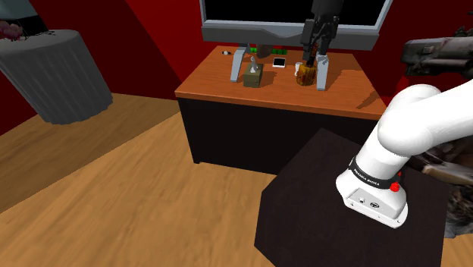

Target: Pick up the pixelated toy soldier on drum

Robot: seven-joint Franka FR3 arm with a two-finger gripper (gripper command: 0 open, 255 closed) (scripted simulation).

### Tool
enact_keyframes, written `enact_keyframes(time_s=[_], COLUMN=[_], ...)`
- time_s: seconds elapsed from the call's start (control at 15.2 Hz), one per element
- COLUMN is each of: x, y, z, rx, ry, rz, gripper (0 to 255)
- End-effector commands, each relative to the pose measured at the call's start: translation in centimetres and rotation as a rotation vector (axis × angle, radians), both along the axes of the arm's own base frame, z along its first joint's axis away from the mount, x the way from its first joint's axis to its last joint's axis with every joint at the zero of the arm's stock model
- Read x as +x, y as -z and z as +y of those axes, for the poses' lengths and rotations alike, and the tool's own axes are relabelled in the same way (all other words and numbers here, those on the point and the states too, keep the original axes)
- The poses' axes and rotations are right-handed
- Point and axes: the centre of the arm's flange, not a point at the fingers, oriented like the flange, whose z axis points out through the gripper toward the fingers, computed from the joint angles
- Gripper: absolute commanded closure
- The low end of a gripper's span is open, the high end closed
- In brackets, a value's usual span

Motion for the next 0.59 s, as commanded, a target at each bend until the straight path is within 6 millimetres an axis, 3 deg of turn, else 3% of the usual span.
enact_keyframes(time_s=[0.0,0.53], x=[0.0,2.5], y=[0.0,1.8], z=[0.0,-9.8], rx=[0.000,-0.011], ry=[0.000,-0.030], rz=[0.000,-0.036], gripper=[0,0])
